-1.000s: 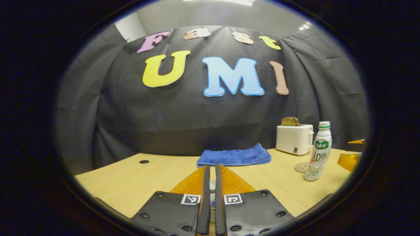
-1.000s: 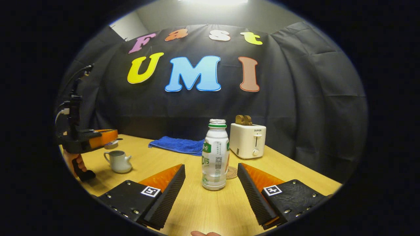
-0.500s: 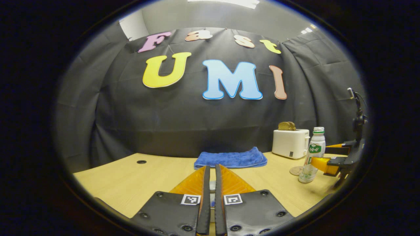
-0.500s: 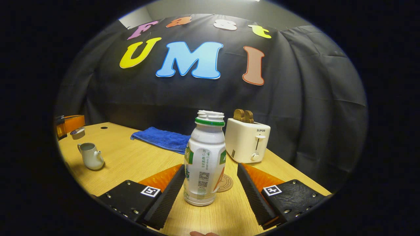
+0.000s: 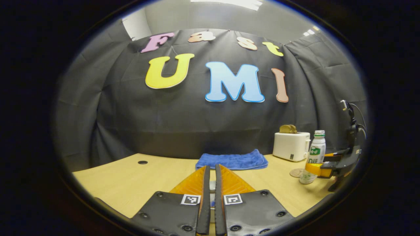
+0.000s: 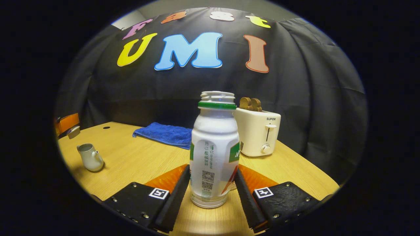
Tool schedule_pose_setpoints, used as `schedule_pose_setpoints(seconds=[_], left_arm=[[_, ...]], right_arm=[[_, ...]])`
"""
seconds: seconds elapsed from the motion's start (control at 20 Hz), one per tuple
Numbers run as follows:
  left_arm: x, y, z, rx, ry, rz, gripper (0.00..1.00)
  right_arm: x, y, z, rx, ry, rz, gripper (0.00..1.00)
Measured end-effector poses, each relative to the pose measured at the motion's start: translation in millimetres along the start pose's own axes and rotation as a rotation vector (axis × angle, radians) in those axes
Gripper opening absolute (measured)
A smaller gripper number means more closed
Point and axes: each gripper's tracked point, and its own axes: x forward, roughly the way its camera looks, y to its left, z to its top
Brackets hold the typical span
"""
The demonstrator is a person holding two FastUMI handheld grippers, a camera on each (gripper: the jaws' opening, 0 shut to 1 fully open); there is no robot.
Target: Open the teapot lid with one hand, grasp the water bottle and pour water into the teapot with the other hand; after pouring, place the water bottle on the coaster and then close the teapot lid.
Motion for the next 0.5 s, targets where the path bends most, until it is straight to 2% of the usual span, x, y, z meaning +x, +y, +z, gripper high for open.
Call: schedule_pose_setpoints(seconds=[0.05,0.3,0.5], left_arm=[[0.0,0.2,-0.5,-0.01,0.004,0.002,0.16],[-8.7,-4.6,14.1,-0.059,-0.021,-0.018,0.16],[-25.2,-5.5,16.4,-0.022,-0.015,-0.029,0.16]], right_arm=[[-1.5,1.8,0.4,-0.006,0.0,0.007,0.77],[-11.0,10.9,13.9,-0.102,-0.034,0.013,0.77],[-22.0,29.3,25.5,-0.138,-0.054,0.037,0.77]])
